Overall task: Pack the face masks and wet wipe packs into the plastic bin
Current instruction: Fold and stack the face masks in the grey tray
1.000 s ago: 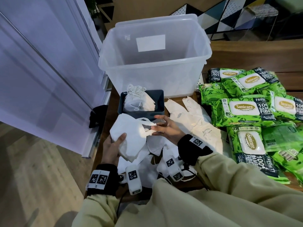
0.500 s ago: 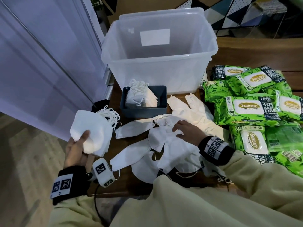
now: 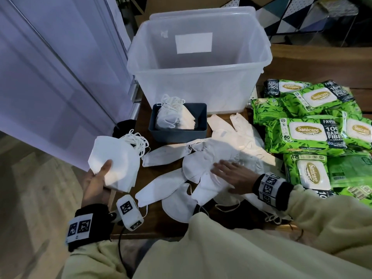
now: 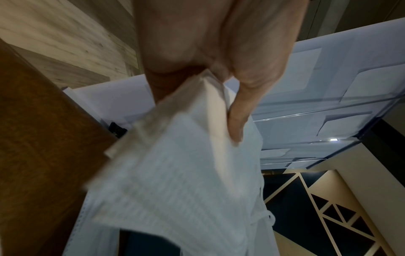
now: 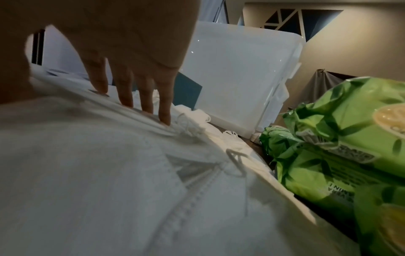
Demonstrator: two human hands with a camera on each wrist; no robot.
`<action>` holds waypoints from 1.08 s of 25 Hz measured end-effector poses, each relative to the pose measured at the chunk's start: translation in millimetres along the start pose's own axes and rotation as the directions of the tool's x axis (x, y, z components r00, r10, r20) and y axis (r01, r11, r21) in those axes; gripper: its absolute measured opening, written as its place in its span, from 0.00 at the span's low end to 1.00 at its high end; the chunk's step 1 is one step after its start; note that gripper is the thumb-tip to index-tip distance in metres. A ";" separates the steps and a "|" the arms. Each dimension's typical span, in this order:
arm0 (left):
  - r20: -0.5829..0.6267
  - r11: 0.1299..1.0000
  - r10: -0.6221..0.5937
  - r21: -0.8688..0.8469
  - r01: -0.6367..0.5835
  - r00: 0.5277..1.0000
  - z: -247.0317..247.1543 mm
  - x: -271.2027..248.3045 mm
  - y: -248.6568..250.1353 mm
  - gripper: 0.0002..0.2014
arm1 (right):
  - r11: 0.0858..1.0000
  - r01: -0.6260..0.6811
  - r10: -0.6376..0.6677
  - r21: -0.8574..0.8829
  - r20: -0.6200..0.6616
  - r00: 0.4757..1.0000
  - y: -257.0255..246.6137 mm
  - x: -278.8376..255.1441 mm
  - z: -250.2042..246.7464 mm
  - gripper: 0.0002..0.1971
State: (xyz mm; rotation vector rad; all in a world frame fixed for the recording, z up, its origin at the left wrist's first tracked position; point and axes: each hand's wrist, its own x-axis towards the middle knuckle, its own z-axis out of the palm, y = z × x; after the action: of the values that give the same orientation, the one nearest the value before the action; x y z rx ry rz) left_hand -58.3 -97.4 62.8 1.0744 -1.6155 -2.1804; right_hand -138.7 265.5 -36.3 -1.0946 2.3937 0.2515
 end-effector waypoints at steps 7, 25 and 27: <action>0.001 1.000 0.000 0.010 0.000 1.000 2.1 -3.5 -3.7 0.07 | 0.994 -0.080 0.101 0.074 -0.350 0.931 17.1 -2.8 -20.6 0.39; 0.108 0.999 0.000 0.039 -0.005 0.994 44.7 -5.0 -15.9 0.19 | 0.783 0.010 0.385 0.622 -0.497 0.778 -16.3 -39.5 -1.4 0.09; 0.134 0.999 -0.022 0.031 0.018 0.991 51.3 -7.4 -19.7 0.17 | 0.322 0.111 0.629 0.940 -0.300 0.718 -3.7 -44.3 -18.0 0.06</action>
State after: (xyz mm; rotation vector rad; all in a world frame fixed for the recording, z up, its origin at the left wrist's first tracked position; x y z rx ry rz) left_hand -82.5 -48.2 54.7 0.9743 -1.7048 -2.2933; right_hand -117.7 285.8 1.8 -0.1136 2.5282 -1.5091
